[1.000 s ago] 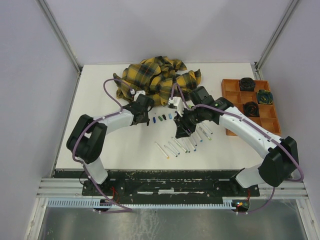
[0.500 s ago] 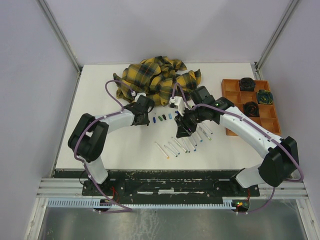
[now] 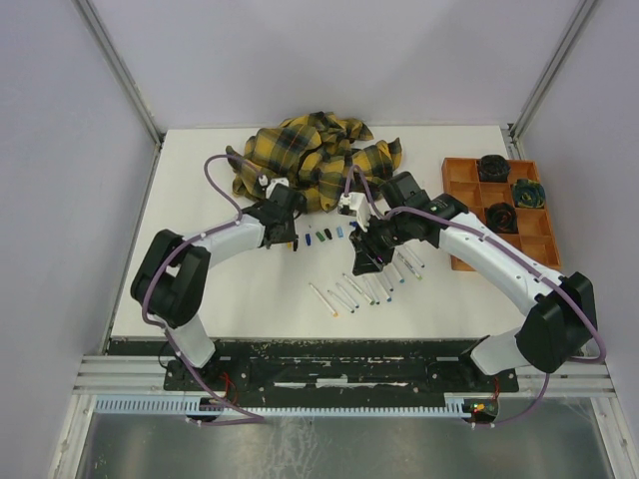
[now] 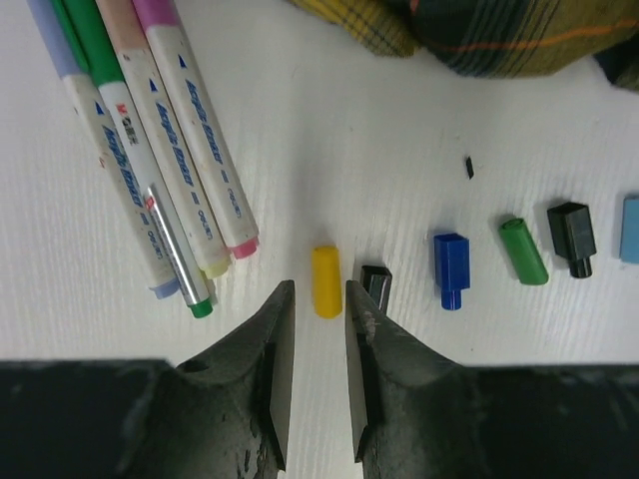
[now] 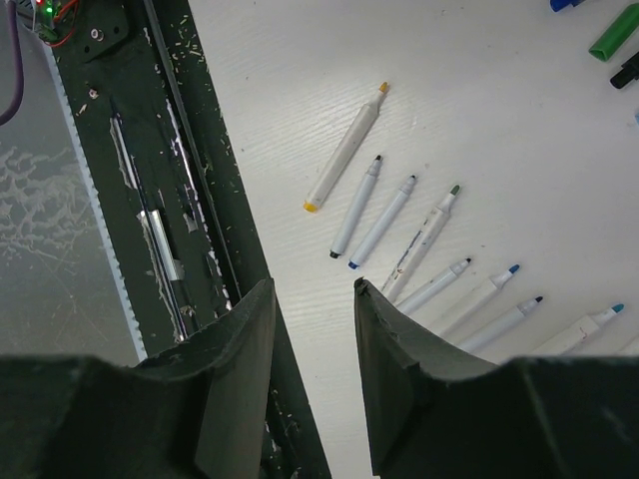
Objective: Open the pen caps
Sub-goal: Place the pen cap at the center of the board.
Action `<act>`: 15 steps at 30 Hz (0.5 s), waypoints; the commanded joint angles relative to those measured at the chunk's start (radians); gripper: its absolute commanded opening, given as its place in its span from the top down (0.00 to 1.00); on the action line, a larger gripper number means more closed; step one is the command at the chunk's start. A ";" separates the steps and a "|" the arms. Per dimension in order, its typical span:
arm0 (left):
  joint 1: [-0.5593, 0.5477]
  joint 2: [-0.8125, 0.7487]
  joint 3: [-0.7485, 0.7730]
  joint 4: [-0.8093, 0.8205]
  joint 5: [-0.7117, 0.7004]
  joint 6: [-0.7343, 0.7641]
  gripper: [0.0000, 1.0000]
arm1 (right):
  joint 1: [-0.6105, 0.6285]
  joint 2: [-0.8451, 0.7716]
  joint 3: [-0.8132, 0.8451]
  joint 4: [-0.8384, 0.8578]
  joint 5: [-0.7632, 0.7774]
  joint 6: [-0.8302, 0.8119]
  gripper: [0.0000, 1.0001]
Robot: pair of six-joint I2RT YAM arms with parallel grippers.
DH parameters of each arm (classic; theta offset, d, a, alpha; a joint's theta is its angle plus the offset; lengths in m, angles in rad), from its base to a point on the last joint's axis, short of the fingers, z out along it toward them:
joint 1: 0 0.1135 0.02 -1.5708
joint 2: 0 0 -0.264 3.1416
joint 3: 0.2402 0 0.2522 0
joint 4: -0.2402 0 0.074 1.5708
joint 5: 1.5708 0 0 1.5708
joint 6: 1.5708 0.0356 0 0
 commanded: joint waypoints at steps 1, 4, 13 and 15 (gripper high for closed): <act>0.041 -0.041 0.063 0.023 -0.027 0.041 0.68 | -0.009 -0.042 0.000 0.034 -0.031 0.000 0.55; 0.068 -0.032 0.081 0.030 -0.021 0.035 0.68 | -0.009 -0.043 -0.001 0.036 -0.031 0.001 0.55; 0.121 0.045 0.160 0.003 -0.021 0.028 0.68 | -0.013 -0.043 -0.003 0.036 -0.031 -0.001 0.55; 0.126 0.066 0.174 -0.009 -0.022 0.027 0.68 | -0.014 -0.044 -0.002 0.036 -0.031 -0.001 0.55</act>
